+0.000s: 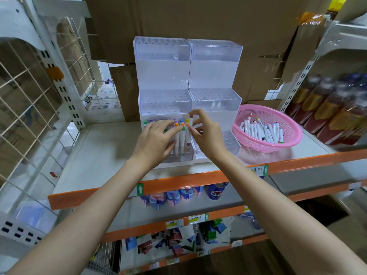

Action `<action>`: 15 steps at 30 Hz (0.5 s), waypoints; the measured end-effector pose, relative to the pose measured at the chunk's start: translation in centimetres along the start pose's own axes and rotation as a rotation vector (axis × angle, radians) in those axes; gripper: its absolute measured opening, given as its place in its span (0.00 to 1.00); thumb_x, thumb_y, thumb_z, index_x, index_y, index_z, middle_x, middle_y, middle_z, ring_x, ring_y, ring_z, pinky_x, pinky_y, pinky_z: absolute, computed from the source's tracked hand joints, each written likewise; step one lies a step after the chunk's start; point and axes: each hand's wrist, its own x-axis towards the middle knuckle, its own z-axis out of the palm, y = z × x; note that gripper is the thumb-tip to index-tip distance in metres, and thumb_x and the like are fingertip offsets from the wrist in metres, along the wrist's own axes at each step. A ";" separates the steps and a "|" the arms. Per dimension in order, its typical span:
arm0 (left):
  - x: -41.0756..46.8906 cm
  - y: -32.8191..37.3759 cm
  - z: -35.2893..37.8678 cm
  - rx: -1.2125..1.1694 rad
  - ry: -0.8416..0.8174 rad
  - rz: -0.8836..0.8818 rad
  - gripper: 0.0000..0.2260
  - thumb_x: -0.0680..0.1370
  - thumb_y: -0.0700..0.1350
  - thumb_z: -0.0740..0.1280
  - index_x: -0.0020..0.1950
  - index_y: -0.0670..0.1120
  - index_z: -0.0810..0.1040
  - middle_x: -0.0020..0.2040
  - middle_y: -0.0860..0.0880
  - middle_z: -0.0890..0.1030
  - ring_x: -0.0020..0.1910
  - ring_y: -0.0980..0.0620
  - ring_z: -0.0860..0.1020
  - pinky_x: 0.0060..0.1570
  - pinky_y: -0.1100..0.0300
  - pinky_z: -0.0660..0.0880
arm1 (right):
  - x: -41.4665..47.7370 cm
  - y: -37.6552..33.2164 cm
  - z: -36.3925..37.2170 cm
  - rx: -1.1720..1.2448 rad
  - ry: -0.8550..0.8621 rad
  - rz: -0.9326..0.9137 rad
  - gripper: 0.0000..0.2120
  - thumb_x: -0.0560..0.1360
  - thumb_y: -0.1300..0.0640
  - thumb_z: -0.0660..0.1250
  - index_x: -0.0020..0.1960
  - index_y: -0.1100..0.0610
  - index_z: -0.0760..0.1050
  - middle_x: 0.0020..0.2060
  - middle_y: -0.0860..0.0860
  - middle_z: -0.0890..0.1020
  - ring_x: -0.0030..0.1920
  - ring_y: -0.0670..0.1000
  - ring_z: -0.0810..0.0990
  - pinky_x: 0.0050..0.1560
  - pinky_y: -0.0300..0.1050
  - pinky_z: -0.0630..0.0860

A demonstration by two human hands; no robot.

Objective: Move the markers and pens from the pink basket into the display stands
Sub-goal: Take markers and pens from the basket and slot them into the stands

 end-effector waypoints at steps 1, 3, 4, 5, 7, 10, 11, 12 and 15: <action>0.0 0.0 0.0 0.000 -0.003 0.001 0.22 0.71 0.43 0.72 0.65 0.49 0.76 0.60 0.44 0.78 0.59 0.43 0.76 0.57 0.48 0.72 | 0.0 -0.1 0.1 -0.003 -0.001 0.001 0.14 0.75 0.66 0.67 0.58 0.55 0.71 0.40 0.50 0.78 0.35 0.52 0.81 0.39 0.53 0.79; 0.1 0.0 0.0 0.000 -0.009 0.005 0.22 0.71 0.42 0.73 0.65 0.48 0.76 0.60 0.43 0.78 0.58 0.42 0.76 0.56 0.47 0.72 | 0.0 -0.2 0.2 -0.012 -0.003 0.004 0.14 0.75 0.65 0.67 0.58 0.54 0.72 0.40 0.49 0.79 0.35 0.52 0.81 0.39 0.53 0.79; 0.1 0.0 0.1 0.001 -0.012 0.005 0.22 0.71 0.42 0.73 0.65 0.48 0.76 0.60 0.43 0.78 0.58 0.41 0.76 0.56 0.47 0.72 | 0.0 -0.1 0.2 -0.016 -0.002 0.005 0.14 0.75 0.65 0.67 0.58 0.54 0.72 0.40 0.49 0.79 0.35 0.52 0.81 0.39 0.53 0.79; 0.1 0.0 0.1 0.003 -0.015 0.003 0.22 0.71 0.42 0.72 0.65 0.48 0.76 0.60 0.43 0.77 0.58 0.41 0.76 0.56 0.47 0.72 | 0.0 -0.1 0.2 -0.021 -0.001 0.004 0.14 0.75 0.65 0.67 0.58 0.54 0.72 0.40 0.49 0.79 0.35 0.52 0.81 0.39 0.53 0.79; 0.0 0.0 0.1 0.009 -0.019 -0.001 0.22 0.71 0.42 0.72 0.65 0.48 0.76 0.61 0.42 0.77 0.59 0.41 0.76 0.57 0.46 0.71 | -0.1 -0.2 0.1 -0.036 -0.003 -0.004 0.13 0.75 0.65 0.67 0.57 0.55 0.72 0.40 0.49 0.79 0.35 0.53 0.81 0.39 0.52 0.79; 0.0 0.0 0.2 0.003 -0.014 -0.007 0.22 0.71 0.42 0.72 0.65 0.48 0.76 0.61 0.43 0.77 0.59 0.42 0.75 0.57 0.46 0.71 | 0.1 -0.2 0.1 -0.065 -0.003 -0.014 0.13 0.75 0.64 0.68 0.57 0.56 0.72 0.40 0.50 0.79 0.35 0.53 0.81 0.39 0.52 0.79; 0.0 -0.1 0.2 -0.002 -0.013 -0.009 0.22 0.71 0.42 0.72 0.65 0.49 0.76 0.61 0.43 0.77 0.59 0.42 0.75 0.57 0.47 0.71 | 0.2 -0.2 0.2 -0.083 -0.001 -0.017 0.13 0.75 0.64 0.68 0.57 0.56 0.72 0.40 0.51 0.80 0.36 0.54 0.81 0.39 0.52 0.79; 0.0 -0.1 0.2 -0.007 -0.012 -0.013 0.22 0.71 0.42 0.72 0.65 0.49 0.76 0.60 0.43 0.77 0.59 0.42 0.75 0.57 0.47 0.71 | 0.3 -0.1 0.3 -0.110 -0.004 -0.020 0.12 0.74 0.64 0.68 0.56 0.56 0.72 0.40 0.53 0.80 0.36 0.55 0.81 0.39 0.52 0.78; 0.0 -0.1 0.2 -0.024 -0.006 -0.023 0.22 0.71 0.41 0.72 0.65 0.49 0.76 0.60 0.43 0.77 0.58 0.42 0.76 0.56 0.48 0.71 | 0.0 0.1 0.6 -0.185 -0.055 -0.038 0.12 0.74 0.65 0.67 0.55 0.57 0.71 0.39 0.53 0.78 0.37 0.56 0.80 0.40 0.51 0.78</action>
